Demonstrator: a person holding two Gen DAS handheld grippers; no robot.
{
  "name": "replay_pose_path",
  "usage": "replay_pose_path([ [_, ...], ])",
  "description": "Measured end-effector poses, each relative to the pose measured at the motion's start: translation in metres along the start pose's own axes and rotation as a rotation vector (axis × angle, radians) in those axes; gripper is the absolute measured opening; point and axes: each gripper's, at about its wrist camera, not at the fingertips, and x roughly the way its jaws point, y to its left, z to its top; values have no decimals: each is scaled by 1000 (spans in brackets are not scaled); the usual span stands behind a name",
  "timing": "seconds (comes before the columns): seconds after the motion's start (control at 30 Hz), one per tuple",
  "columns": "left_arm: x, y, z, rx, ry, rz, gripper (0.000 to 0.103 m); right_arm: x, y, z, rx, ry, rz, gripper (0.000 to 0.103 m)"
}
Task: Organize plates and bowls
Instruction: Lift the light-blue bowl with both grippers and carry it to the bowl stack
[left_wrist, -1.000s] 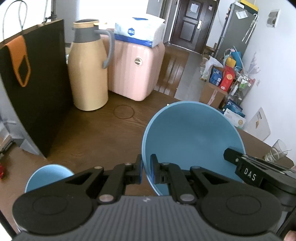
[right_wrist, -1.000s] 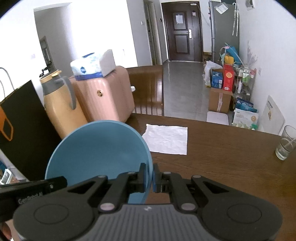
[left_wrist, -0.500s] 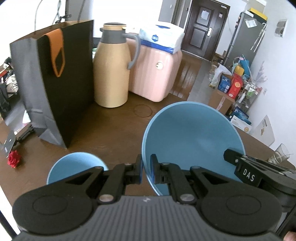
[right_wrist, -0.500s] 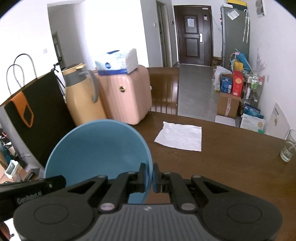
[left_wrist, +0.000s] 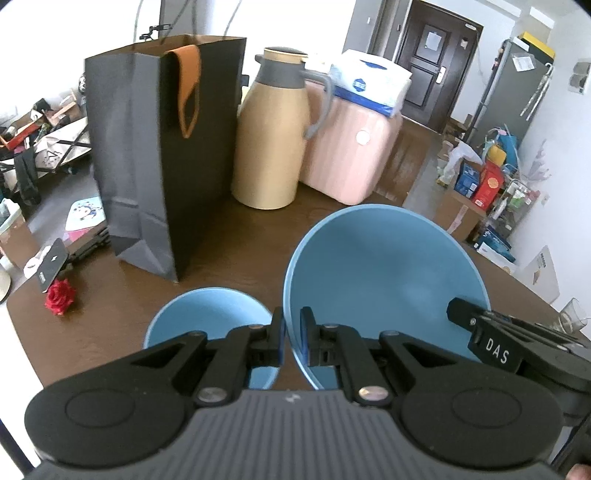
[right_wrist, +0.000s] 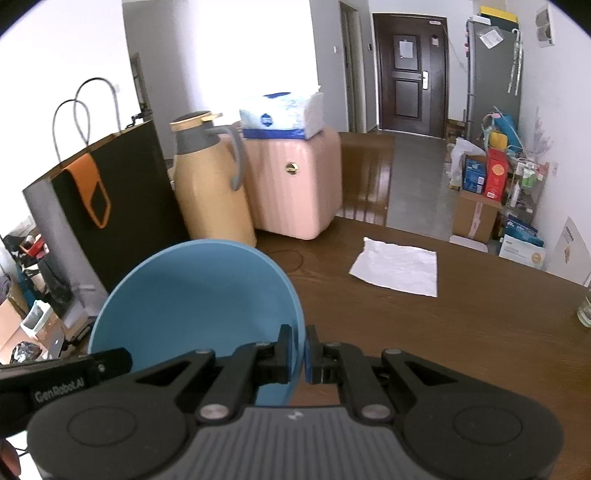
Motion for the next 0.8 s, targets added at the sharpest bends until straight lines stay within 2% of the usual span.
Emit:
replay_pose_path([
  [0.8,3,93,-6,-104,12,68,8,28,90,-23,-87,55,63,7],
])
